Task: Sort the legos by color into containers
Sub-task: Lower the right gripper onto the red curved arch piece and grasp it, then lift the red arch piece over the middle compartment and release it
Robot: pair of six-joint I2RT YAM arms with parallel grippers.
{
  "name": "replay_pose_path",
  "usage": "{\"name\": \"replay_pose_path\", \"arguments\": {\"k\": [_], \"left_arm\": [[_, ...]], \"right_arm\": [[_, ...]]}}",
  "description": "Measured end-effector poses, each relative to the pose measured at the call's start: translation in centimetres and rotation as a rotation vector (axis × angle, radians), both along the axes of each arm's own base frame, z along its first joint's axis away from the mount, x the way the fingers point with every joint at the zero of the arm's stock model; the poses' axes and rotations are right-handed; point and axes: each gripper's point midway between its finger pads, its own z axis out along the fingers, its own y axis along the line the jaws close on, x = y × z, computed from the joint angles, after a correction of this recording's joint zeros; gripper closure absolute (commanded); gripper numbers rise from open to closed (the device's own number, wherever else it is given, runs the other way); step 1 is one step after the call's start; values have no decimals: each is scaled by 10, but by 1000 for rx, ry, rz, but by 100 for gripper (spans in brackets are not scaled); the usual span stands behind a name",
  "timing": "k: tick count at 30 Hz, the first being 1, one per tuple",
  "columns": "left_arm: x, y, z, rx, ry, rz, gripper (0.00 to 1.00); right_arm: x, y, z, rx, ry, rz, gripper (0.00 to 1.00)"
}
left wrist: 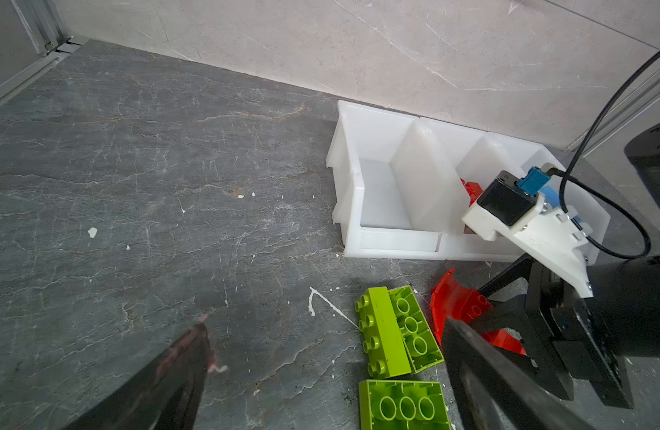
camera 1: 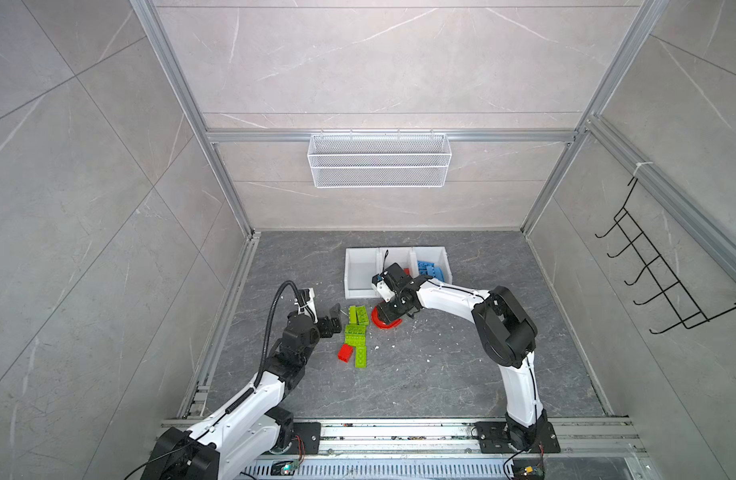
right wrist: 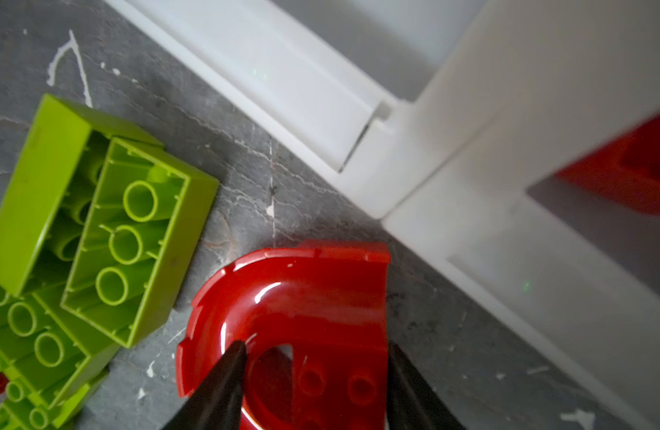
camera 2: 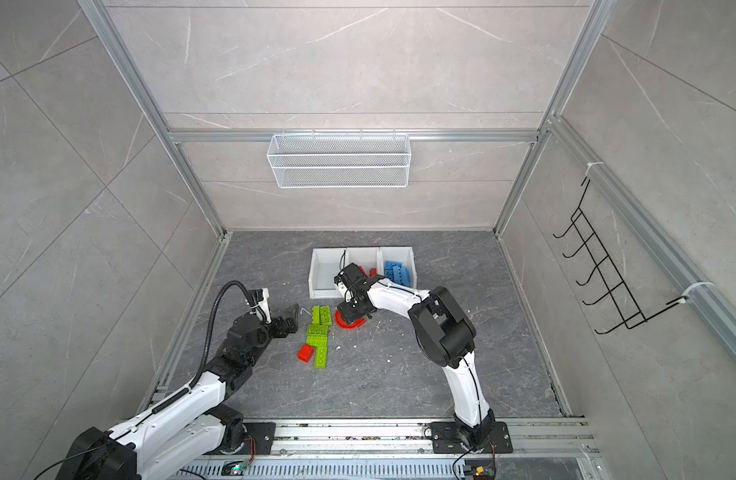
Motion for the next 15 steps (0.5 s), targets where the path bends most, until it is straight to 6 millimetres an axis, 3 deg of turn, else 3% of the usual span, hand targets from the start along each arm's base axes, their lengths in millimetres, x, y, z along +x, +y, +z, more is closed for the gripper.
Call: {"name": "replay_pose_path", "arguments": {"k": [6,15], "left_arm": [[0,1,-1,3,3,4,1],[1,1,-5,9,15,4,1]], "right_arm": [[0,-1,1,32,5,-18,55],[-11,-11,11,45,11,-58,55]]}}
